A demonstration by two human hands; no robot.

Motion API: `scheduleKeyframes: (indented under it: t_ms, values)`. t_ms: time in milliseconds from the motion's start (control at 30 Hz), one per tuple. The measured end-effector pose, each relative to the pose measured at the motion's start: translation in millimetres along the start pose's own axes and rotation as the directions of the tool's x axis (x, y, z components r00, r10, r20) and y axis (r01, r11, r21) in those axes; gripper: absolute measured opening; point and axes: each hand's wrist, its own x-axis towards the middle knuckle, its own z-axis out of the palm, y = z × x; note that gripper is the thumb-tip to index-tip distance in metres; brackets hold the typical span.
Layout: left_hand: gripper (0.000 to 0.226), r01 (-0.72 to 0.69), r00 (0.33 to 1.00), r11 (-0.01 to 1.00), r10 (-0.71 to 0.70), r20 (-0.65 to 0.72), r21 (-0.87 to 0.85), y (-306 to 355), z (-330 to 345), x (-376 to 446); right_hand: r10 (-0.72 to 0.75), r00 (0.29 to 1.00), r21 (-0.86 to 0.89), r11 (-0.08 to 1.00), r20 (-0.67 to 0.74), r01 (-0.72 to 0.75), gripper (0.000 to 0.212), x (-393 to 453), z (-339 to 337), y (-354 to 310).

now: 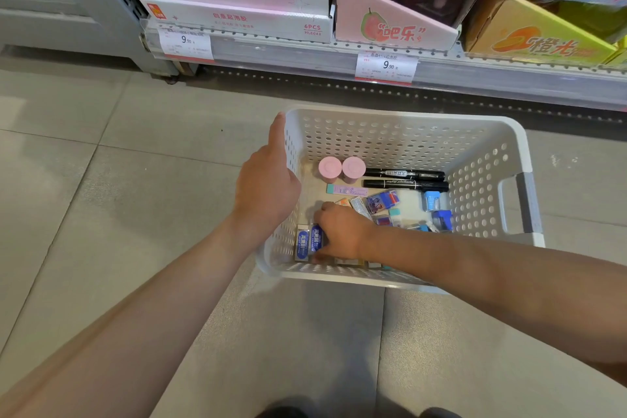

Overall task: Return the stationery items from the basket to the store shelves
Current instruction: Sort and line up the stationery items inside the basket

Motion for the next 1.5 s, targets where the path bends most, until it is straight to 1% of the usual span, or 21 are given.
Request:
scheduleKeyframes:
  t_ms: [133,267,433,467,600,700,767,867,933,1000,1133,1267,1400,1500]
  values:
    - [0.076,0.005,1.000,1.000,-0.005,0.001,0.006,-0.1,-0.2,0.1,0.003,1.000,-0.006,1.000,0.011,-0.003,0.041,0.2,-1.4,-0.2]
    - [0.076,0.006,1.000,1.000,-0.006,0.004,0.002,0.7,-0.8,0.1,0.005,1.000,-0.013,1.000,-0.002,-0.005,0.029,2.2,0.9,2.6]
    - [0.076,0.005,1.000,1.000,-0.005,-0.004,-0.001,-0.1,0.4,0.8,0.013,1.000,-0.006,1.000,-0.006,-0.013,0.022,5.2,4.3,4.4]
    - [0.076,0.002,1.000,1.000,-0.002,-0.007,-0.002,-0.6,0.6,1.0,0.011,1.000,0.008,1.000,0.003,-0.011,0.022,6.3,2.6,6.3]
    - [0.075,-0.011,1.000,1.000,0.011,-0.016,-0.010,0.6,-0.4,-0.5,-0.001,0.998,0.099,0.995,0.055,-0.005,0.032,3.6,-15.0,19.8]
    - [0.075,-0.008,1.000,1.000,0.007,-0.008,-0.015,2.5,-1.5,-1.5,-0.043,0.996,0.028,0.999,0.077,0.041,0.042,-6.7,-20.7,30.7]
    - [0.074,-0.006,1.000,1.000,0.006,-0.005,-0.019,3.0,-2.5,-1.6,-0.110,0.985,-0.030,0.993,0.130,0.115,0.046,-13.6,-19.1,36.2]
    - [0.074,-0.013,1.000,1.000,0.012,-0.004,-0.024,3.7,-2.6,-2.4,-0.202,0.954,-0.137,0.962,0.221,0.235,0.042,-19.9,-17.8,36.7]
    - [0.073,-0.017,1.000,1.000,0.017,-0.007,-0.017,3.9,-2.0,-2.3,-0.214,0.950,-0.221,0.939,0.229,0.264,0.040,-21.5,-18.8,32.9]
    - [0.073,-0.016,1.000,1.000,0.016,-0.010,-0.008,2.5,-1.3,-1.6,-0.219,0.951,-0.320,0.904,0.221,0.282,0.041,-21.3,-17.8,27.7]
    - [0.073,-0.014,1.000,1.000,0.014,-0.004,-0.005,0.7,-0.3,-0.7,-0.273,0.931,-0.500,0.787,0.243,0.362,0.038,-20.1,-15.9,18.5]
    - [0.073,-0.014,1.000,1.000,0.013,-0.004,-0.004,1.8,-0.6,-1.4,-0.280,0.925,-0.530,0.759,0.256,0.377,0.043,-22.5,-20.2,15.5]
    - [0.073,-0.007,1.000,1.000,0.007,0.003,0.005,2.2,-2.2,-2.2,-0.225,0.929,-0.523,0.776,0.293,0.353,0.049,-23.1,-20.7,15.7]
    - [0.072,-0.004,1.000,1.000,0.004,0.002,0.011,3.1,-2.8,-2.6,-0.213,0.925,-0.538,0.763,0.315,0.359,0.050,-24.2,-22.9,13.2]
